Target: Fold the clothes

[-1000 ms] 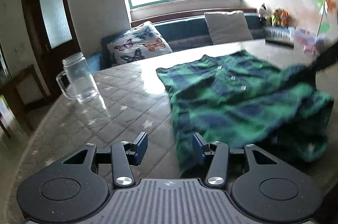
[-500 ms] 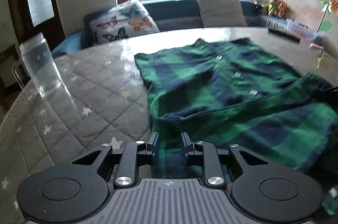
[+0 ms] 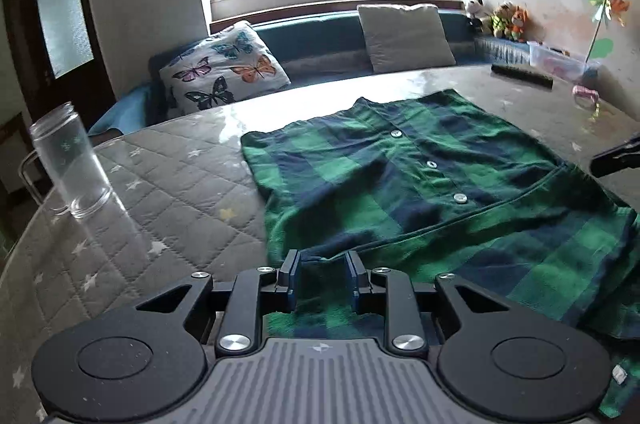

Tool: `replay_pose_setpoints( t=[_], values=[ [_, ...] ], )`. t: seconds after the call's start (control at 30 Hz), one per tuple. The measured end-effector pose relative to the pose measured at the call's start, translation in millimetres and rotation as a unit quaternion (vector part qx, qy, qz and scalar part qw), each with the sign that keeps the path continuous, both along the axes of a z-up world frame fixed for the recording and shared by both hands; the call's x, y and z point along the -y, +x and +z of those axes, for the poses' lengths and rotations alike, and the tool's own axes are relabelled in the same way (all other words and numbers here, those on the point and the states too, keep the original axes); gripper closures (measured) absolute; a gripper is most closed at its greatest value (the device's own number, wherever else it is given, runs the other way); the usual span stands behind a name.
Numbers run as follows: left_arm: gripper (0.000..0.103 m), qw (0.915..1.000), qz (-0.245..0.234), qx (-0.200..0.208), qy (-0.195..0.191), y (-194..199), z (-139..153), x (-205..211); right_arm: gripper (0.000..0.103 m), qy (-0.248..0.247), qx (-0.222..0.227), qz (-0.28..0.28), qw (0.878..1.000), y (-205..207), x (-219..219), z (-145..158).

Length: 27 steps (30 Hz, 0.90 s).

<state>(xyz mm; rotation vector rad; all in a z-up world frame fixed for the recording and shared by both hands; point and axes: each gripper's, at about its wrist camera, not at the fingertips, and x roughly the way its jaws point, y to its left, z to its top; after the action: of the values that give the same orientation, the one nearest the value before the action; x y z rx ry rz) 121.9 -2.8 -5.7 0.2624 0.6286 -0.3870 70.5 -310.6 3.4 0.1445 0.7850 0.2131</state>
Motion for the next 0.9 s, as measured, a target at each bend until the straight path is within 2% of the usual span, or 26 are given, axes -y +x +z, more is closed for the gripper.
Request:
replay_pose_setpoints(
  t=[0.2,0.33,0.53,0.63,0.77,0.9],
  values=[
    [0.076,0.9997,0.007,-0.02,0.008,14.1,-16.8,0.2,0.091,-0.039,-0.007,0.02,0.999,23.4,-13.7,-23.4],
    [0.076,0.9997,0.012,-0.016,0.012,10.9,-17.6,-2.2,0.091,-0.038,-0.019,0.02,0.999,21.0,-10.1,-26.7],
    [0.076,0.9992,-0.04,0.009,-0.002,-24.8,-0.1,20.3,0.089,-0.054,-0.007,0.088,0.995,-6.6,-35.8,-9.0],
    [0.074,0.9967,-0.079,0.02,-0.004,-46.3,2.9,37.9,0.08,-0.053,0.003,0.129,0.99,-17.7,-57.5,-5.6],
    [0.072,0.9948,-0.1,0.016,0.007,-63.1,-7.0,47.5,0.078,-0.061,0.013,0.171,0.983,-26.1,-84.4,-10.4],
    [0.072,0.9943,-0.105,0.009,0.018,-75.5,-17.8,48.0,0.078,-0.076,0.004,0.177,0.981,-32.3,-90.9,-20.7]
  ],
)
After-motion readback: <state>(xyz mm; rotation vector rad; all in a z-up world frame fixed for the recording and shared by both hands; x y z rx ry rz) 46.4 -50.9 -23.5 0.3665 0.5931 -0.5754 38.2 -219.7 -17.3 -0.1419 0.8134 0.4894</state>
